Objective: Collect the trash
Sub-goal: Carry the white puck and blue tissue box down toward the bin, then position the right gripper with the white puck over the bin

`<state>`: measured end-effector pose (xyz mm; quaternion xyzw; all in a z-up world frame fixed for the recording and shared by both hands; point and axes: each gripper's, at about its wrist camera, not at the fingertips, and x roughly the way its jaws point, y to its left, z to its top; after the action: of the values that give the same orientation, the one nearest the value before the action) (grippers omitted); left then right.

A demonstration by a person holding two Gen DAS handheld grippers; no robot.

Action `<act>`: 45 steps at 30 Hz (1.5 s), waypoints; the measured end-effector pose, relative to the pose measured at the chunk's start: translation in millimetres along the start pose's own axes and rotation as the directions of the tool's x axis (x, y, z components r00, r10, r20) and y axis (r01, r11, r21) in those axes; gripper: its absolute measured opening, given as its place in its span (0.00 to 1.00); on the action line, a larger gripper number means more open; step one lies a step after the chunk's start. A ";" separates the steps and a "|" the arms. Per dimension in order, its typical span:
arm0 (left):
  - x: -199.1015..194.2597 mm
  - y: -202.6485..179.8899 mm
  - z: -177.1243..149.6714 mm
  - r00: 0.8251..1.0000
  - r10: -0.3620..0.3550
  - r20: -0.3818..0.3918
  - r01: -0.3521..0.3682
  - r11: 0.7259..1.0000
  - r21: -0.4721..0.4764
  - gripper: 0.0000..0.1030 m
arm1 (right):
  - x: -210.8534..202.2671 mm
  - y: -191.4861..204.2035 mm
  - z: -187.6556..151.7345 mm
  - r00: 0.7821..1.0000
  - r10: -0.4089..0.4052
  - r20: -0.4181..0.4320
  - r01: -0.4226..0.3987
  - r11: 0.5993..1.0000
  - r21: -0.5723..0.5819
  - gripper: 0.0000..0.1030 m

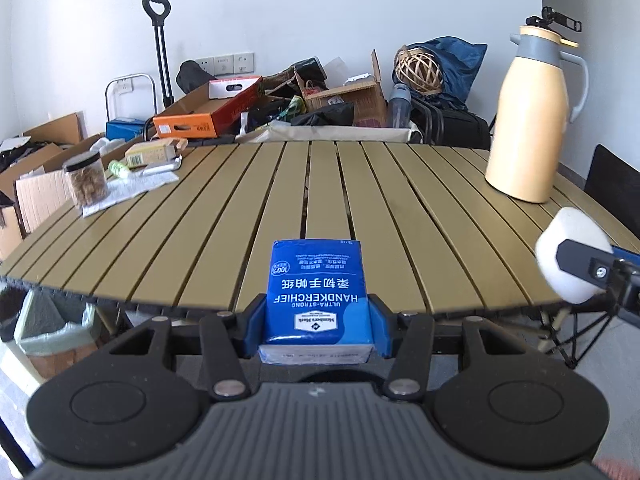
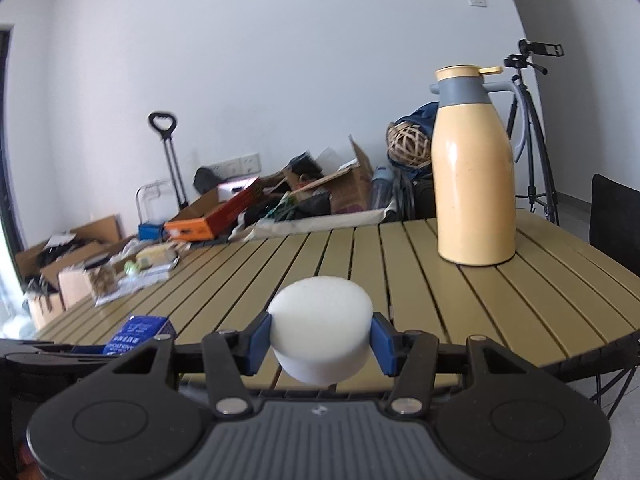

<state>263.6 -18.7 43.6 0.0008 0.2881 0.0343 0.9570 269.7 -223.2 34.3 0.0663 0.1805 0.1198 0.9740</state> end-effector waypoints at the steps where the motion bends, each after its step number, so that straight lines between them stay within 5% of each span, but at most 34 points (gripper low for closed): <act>1: -3.4 1.6 -5.0 1.000 -0.003 -0.004 0.003 1.000 0.000 0.51 | -3.9 3.3 -3.5 1.000 0.001 -0.009 -0.001 1.000 -0.010 0.50; 11: -29.2 11.8 -58.0 0.998 -0.004 -0.059 0.007 0.999 0.039 0.51 | -23.1 32.1 -54.7 0.988 0.016 -0.150 -0.027 0.997 -0.074 0.50; 26: -8.8 29.5 -129.4 0.976 0.001 -0.219 0.006 1.000 0.028 0.51 | 2.1 38.4 -130.1 0.926 -0.009 -0.378 -0.026 0.996 -0.087 0.50; 36: 34.2 38.7 -156.6 0.942 0.017 -0.334 -0.012 1.000 0.018 0.51 | 40.4 27.5 -170.2 0.863 -0.033 -0.503 -0.002 0.998 -0.069 0.50; 45: 91.9 61.8 -189.9 0.880 0.037 -0.473 -0.058 0.998 -0.029 0.51 | 85.2 12.2 -201.6 0.799 -0.051 -0.600 0.038 0.999 -0.034 0.50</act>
<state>231.2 45.6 -164.1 -0.0206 0.5114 0.0629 0.8568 270.3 -172.3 -178.9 0.0107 0.4797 0.1137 0.8700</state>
